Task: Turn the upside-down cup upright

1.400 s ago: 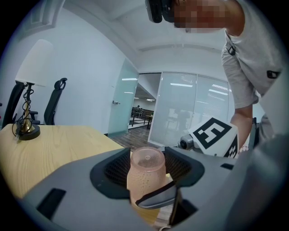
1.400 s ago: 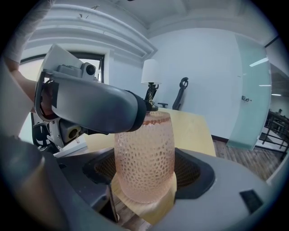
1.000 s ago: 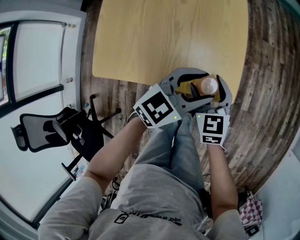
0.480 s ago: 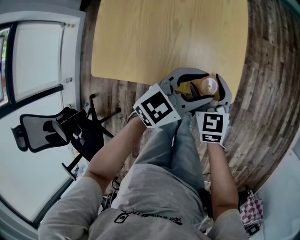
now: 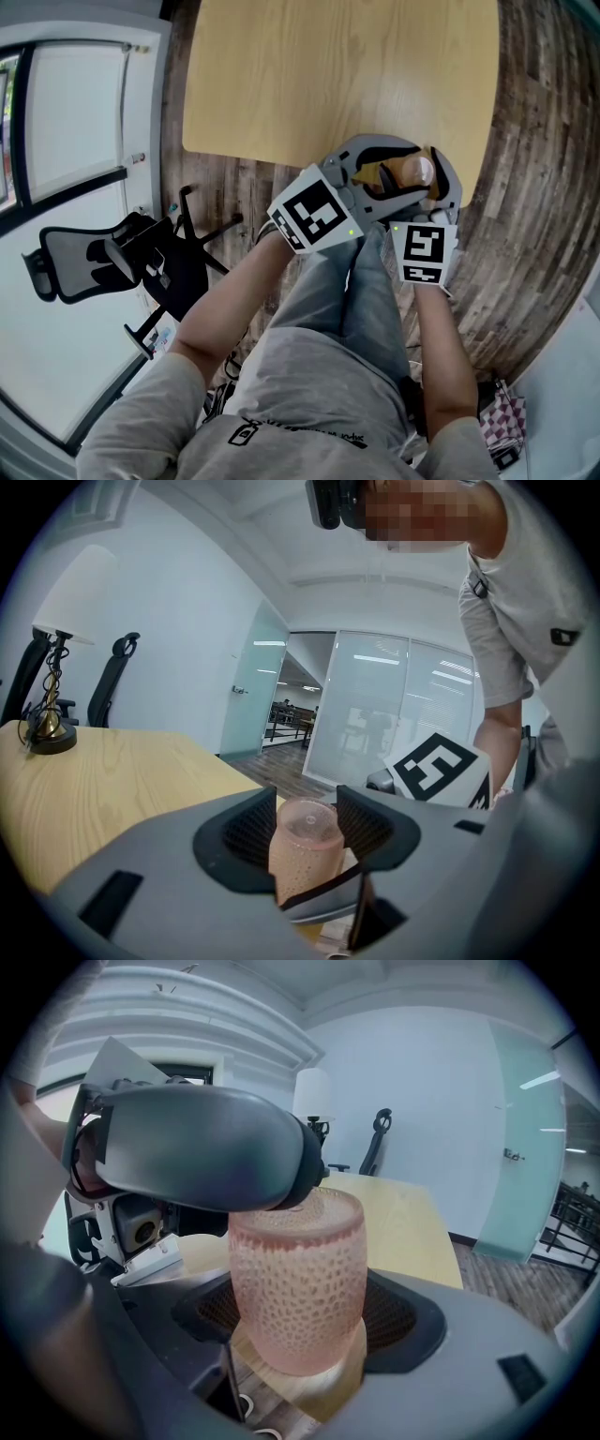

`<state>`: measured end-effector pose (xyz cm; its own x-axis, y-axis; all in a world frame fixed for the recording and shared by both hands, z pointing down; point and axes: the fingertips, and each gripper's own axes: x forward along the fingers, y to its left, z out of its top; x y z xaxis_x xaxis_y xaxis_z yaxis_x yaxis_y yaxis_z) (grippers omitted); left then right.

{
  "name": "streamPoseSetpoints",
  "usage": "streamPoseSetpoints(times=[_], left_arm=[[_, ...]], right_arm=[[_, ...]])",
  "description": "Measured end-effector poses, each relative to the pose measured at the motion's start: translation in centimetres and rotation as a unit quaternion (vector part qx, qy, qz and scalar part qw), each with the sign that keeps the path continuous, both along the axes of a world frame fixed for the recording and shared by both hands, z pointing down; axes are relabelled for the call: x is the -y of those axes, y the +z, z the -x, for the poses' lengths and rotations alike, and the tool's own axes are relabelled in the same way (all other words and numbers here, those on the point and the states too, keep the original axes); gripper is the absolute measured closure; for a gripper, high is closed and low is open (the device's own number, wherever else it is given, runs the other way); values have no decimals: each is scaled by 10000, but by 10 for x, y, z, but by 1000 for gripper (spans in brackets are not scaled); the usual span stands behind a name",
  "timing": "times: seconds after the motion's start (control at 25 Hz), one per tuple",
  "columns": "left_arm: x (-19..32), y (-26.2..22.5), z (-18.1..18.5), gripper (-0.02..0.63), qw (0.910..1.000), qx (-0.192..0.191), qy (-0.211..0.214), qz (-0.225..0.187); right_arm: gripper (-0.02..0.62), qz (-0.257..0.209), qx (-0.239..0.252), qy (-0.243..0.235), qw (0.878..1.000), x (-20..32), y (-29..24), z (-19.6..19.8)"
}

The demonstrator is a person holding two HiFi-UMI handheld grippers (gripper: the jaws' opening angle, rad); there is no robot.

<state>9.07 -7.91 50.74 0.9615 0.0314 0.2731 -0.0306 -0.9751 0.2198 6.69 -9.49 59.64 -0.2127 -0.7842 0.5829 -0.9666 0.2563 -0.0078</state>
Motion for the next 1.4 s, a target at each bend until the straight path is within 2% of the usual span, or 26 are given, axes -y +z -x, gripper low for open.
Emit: streamPoseSetpoints(times=[0.92, 1.4], left_arm=[[2, 9, 0, 403, 9999, 40, -5, 105], [4, 10, 9, 402, 9995, -19, -252, 189]], right_arm=[[235, 15, 37, -15, 10000, 4, 5, 2], [235, -59, 107, -42, 9999, 3, 4, 1]])
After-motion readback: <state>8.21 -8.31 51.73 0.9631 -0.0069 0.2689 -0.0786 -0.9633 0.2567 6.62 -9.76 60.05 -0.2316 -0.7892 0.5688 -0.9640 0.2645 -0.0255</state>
